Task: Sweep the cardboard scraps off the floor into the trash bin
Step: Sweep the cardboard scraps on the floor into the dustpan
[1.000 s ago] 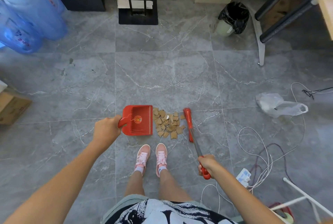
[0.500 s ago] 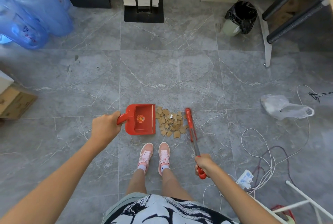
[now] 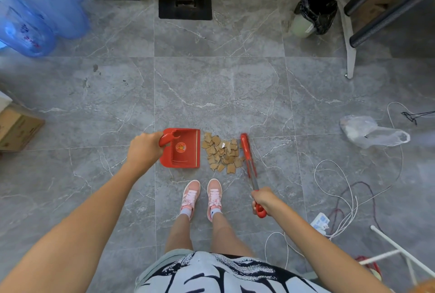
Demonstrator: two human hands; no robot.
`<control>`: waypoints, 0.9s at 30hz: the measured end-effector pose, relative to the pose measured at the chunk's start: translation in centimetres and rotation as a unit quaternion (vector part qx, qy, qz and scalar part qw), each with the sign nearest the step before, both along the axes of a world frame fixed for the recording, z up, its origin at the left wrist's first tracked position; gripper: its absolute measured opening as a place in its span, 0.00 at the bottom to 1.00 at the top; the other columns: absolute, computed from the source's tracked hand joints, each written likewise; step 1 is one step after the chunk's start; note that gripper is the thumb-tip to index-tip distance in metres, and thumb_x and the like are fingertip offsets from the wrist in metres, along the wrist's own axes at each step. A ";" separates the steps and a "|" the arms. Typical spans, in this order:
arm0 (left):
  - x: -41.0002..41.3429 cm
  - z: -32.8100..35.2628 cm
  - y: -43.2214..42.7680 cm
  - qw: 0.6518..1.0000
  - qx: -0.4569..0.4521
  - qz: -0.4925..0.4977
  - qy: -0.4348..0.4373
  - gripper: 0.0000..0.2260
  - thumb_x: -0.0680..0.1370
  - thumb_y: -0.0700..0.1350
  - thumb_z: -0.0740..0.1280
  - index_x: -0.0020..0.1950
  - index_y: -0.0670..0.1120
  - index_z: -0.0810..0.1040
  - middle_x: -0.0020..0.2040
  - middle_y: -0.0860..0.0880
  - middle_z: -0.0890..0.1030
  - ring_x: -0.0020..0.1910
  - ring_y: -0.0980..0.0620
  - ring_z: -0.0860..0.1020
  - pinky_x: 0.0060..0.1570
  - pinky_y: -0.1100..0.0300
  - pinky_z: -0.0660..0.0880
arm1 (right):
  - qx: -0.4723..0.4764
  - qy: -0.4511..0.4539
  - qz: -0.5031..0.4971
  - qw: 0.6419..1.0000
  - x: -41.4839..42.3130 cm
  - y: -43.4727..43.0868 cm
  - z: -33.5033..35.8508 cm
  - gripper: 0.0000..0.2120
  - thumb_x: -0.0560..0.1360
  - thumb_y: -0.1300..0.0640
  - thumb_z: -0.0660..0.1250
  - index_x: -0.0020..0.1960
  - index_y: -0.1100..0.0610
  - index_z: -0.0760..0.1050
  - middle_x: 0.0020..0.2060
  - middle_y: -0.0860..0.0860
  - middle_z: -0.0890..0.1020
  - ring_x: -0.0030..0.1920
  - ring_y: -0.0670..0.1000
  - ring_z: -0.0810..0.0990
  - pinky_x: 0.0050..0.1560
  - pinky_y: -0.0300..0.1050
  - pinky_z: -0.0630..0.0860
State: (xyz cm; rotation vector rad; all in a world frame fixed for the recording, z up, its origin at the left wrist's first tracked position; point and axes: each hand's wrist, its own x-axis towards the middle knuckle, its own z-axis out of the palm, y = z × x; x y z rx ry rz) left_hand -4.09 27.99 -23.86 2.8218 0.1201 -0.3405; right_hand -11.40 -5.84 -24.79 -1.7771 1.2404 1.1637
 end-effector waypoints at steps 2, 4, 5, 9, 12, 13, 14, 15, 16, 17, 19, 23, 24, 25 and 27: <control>0.0 -0.2 -0.1 1.000 -0.004 0.000 0.006 0.13 0.75 0.46 0.71 0.37 0.38 0.75 0.29 0.37 0.78 0.28 0.34 0.76 0.29 0.54 0.65 | 0.001 -0.008 -0.010 1.000 0.8 1.0 0.2 0.11 0.78 0.67 0.54 0.37 0.63 0.65 0.24 0.56 0.68 0.15 0.47 0.65 0.18 0.33 0.65; -0.3 -0.6 -0.3 1.000 -0.008 -0.002 0.015 0.13 0.74 0.46 0.71 0.37 0.38 0.75 0.29 0.37 0.78 0.27 0.35 0.76 0.28 0.52 0.68 | 0.009 -0.015 -0.019 1.000 1.3 2.4 0.3 0.11 0.78 0.67 0.53 0.38 0.64 0.66 0.25 0.56 0.68 0.15 0.47 0.65 0.18 0.34 0.65; -0.5 -0.7 -0.5 1.000 -0.010 -0.003 0.019 0.13 0.74 0.47 0.71 0.37 0.39 0.74 0.29 0.37 0.78 0.28 0.35 0.76 0.28 0.51 0.70 | 0.014 -0.018 -0.024 0.999 1.6 3.1 0.3 0.10 0.78 0.67 0.53 0.39 0.64 0.66 0.25 0.56 0.69 0.18 0.48 0.66 0.19 0.35 0.65; -1.7 -1.3 -1.2 0.999 -0.017 -0.013 0.031 0.15 0.74 0.49 0.71 0.37 0.39 0.73 0.28 0.38 0.77 0.27 0.35 0.76 0.28 0.51 0.71 | 0.034 -0.023 -0.022 0.999 2.3 5.9 -0.4 0.04 0.78 0.64 0.56 0.50 0.64 0.69 0.28 0.55 0.70 0.25 0.49 0.67 0.28 0.42 0.68; -3.0 -1.5 -1.5 0.999 -0.019 -0.016 0.038 0.14 0.74 0.49 0.72 0.37 0.40 0.74 0.27 0.39 0.77 0.26 0.36 0.76 0.27 0.50 0.74 | 0.047 -0.022 -0.001 0.999 2.5 7.2 -0.4 0.08 0.76 0.64 0.59 0.54 0.63 0.68 0.31 0.55 0.71 0.27 0.50 0.69 0.29 0.42 0.68; -3.3 -1.7 -1.5 0.999 -0.017 -0.018 0.042 0.14 0.74 0.49 0.71 0.37 0.40 0.74 0.27 0.40 0.77 0.26 0.37 0.75 0.28 0.49 0.75 | 0.050 -0.020 0.009 0.998 2.5 7.5 -0.4 0.08 0.75 0.64 0.59 0.53 0.62 0.68 0.32 0.55 0.71 0.27 0.50 0.69 0.29 0.43 0.68; -3.5 -1.7 -1.4 0.999 -0.015 -0.018 0.045 0.14 0.74 0.50 0.71 0.37 0.41 0.74 0.27 0.40 0.77 0.26 0.37 0.75 0.28 0.48 0.76 | 0.052 -0.018 0.014 0.998 2.5 7.8 -0.3 0.08 0.73 0.66 0.60 0.52 0.62 0.68 0.32 0.56 0.71 0.27 0.50 0.69 0.29 0.43 0.69; -3.6 -1.7 -1.4 0.999 -0.013 -0.017 0.046 0.14 0.74 0.50 0.71 0.38 0.41 0.75 0.28 0.40 0.77 0.27 0.37 0.75 0.28 0.48 0.76 | 0.054 -0.019 0.024 0.998 2.4 8.1 -0.3 0.08 0.72 0.67 0.60 0.51 0.63 0.68 0.33 0.56 0.72 0.27 0.50 0.70 0.28 0.44 0.69; -3.6 -1.7 -1.4 0.999 -0.014 -0.015 0.047 0.14 0.75 0.50 0.70 0.38 0.40 0.75 0.28 0.40 0.78 0.27 0.37 0.76 0.29 0.49 0.75 | 0.053 -0.020 0.031 0.998 2.4 8.3 -0.2 0.06 0.71 0.68 0.60 0.48 0.63 0.69 0.33 0.57 0.72 0.26 0.50 0.70 0.28 0.44 0.70; -3.5 -1.5 -1.5 0.999 -0.017 -0.013 0.047 0.14 0.75 0.50 0.70 0.39 0.40 0.75 0.29 0.39 0.78 0.28 0.36 0.76 0.29 0.49 0.75 | 0.054 -0.023 0.043 0.997 2.3 8.6 -0.2 0.03 0.72 0.68 0.59 0.45 0.64 0.69 0.31 0.57 0.73 0.25 0.51 0.70 0.27 0.43 0.70; -3.1 -1.2 -1.8 0.999 -0.025 -0.010 0.041 0.13 0.75 0.48 0.70 0.40 0.39 0.76 0.30 0.38 0.78 0.29 0.36 0.76 0.29 0.50 0.72 | 0.052 -0.031 0.059 0.996 2.1 9.1 0.2 0.08 0.76 0.66 0.56 0.38 0.62 0.68 0.26 0.56 0.73 0.23 0.50 0.70 0.26 0.43 0.70; -2.9 -1.3 -2.1 0.999 -0.022 -0.014 0.023 0.12 0.74 0.46 0.71 0.39 0.38 0.76 0.30 0.37 0.78 0.28 0.35 0.76 0.29 0.52 0.68 | 0.064 -0.038 0.119 0.990 1.6 10.0 0.8 0.08 0.78 0.60 0.58 0.43 0.63 0.71 0.27 0.55 0.74 0.23 0.51 0.72 0.26 0.43 0.72; -3.0 -1.4 -2.1 0.999 -0.020 -0.016 0.024 0.12 0.74 0.47 0.71 0.38 0.38 0.76 0.29 0.37 0.78 0.28 0.35 0.76 0.29 0.53 0.68 | 0.070 -0.039 0.131 0.988 1.4 10.3 1.0 0.08 0.78 0.59 0.58 0.47 0.63 0.72 0.27 0.55 0.74 0.24 0.51 0.73 0.26 0.42 0.72; -3.1 -1.5 -2.1 0.999 -0.020 -0.017 0.025 0.13 0.74 0.47 0.71 0.38 0.38 0.76 0.29 0.37 0.78 0.27 0.35 0.76 0.28 0.53 0.68 | 0.078 -0.040 0.144 0.986 1.2 10.4 0.9 0.09 0.78 0.58 0.58 0.51 0.63 0.72 0.28 0.55 0.74 0.24 0.51 0.72 0.26 0.41 0.71; -3.5 -1.9 -1.9 0.999 -0.021 -0.018 0.026 0.12 0.74 0.46 0.71 0.37 0.39 0.75 0.28 0.38 0.77 0.27 0.35 0.75 0.28 0.52 0.70 | 0.100 -0.046 0.154 0.982 0.6 11.2 0.4 0.09 0.77 0.57 0.57 0.52 0.61 0.72 0.28 0.54 0.74 0.23 0.51 0.71 0.28 0.42 0.72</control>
